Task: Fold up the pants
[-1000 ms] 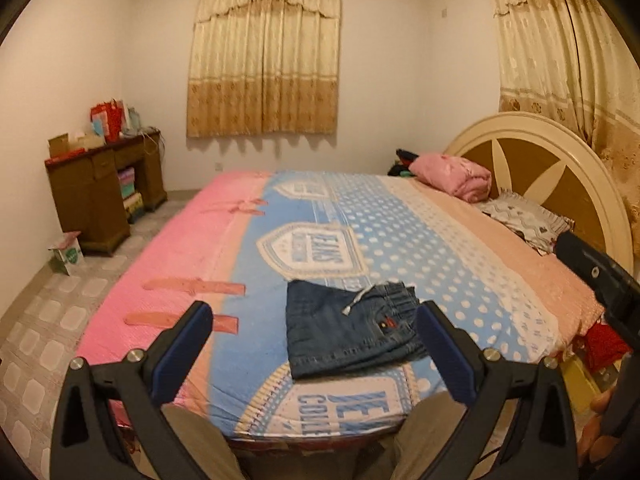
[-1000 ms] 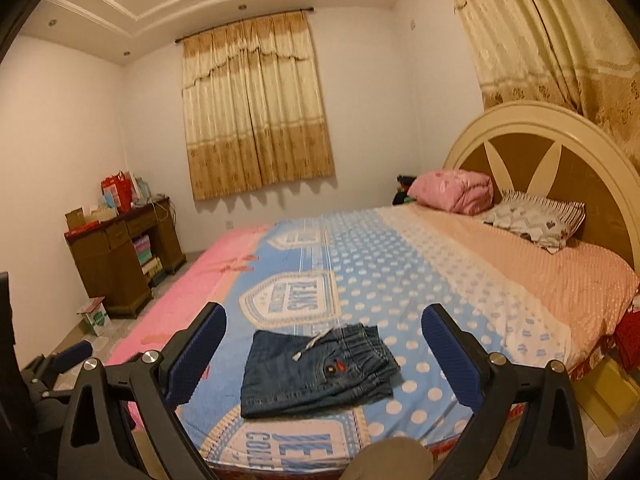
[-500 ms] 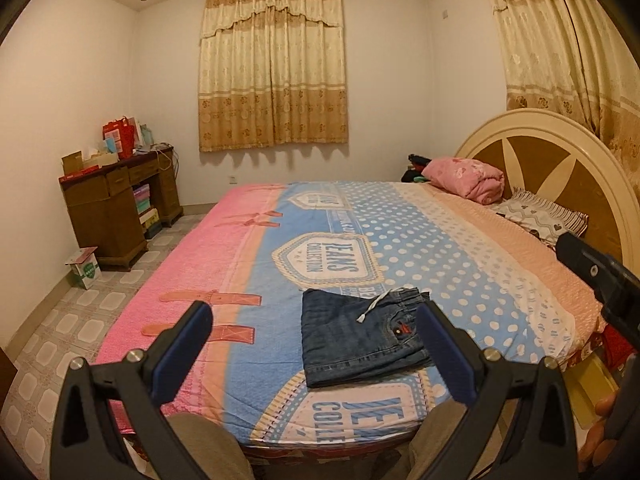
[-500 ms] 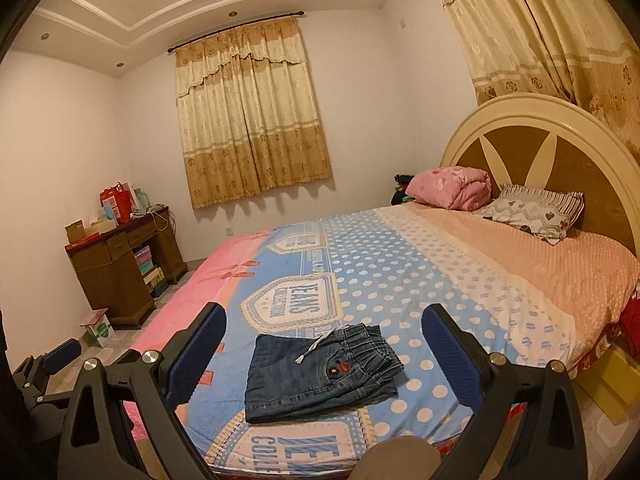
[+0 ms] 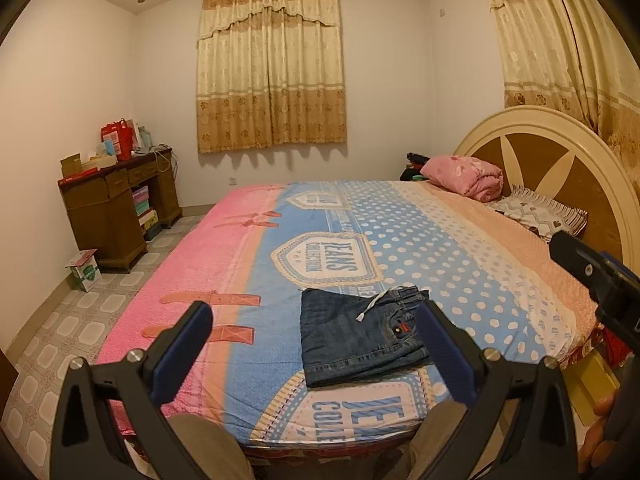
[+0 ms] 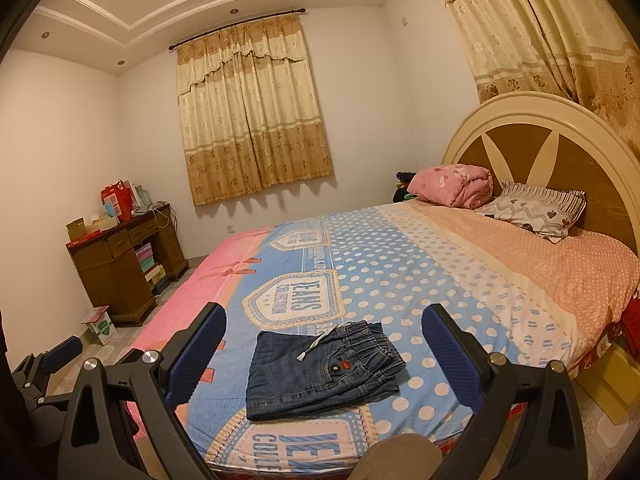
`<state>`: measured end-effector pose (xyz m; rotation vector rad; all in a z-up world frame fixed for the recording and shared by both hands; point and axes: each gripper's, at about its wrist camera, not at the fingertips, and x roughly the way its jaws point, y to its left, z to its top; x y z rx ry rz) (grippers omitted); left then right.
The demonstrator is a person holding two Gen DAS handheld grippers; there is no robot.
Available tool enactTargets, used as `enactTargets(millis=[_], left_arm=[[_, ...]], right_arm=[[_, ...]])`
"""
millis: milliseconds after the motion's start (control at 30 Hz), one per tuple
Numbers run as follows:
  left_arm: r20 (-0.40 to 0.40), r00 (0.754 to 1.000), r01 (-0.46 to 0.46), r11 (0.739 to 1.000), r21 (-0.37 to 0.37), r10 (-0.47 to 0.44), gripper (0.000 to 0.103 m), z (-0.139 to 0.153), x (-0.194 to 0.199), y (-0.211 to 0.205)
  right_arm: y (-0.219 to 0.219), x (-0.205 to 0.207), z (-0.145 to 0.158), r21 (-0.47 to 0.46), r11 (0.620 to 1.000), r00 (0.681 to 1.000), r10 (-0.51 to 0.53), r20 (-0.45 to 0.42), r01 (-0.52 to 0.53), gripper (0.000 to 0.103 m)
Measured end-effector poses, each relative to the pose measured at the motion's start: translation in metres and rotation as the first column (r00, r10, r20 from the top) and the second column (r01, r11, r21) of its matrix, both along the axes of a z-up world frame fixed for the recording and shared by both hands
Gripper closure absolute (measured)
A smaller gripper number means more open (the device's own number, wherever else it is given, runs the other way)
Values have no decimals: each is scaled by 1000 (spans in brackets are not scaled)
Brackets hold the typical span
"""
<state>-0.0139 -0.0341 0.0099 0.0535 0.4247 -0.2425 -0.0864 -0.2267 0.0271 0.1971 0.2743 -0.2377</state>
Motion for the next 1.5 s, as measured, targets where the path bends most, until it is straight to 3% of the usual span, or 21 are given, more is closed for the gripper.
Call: enactTargets(millis=[1500], left_arm=[[-29, 1000, 1, 1000, -2, -1, 0, -9, 1, -1]], right_arm=[[-1, 2, -5, 13, 1000, 1000, 7, -19, -6, 4]])
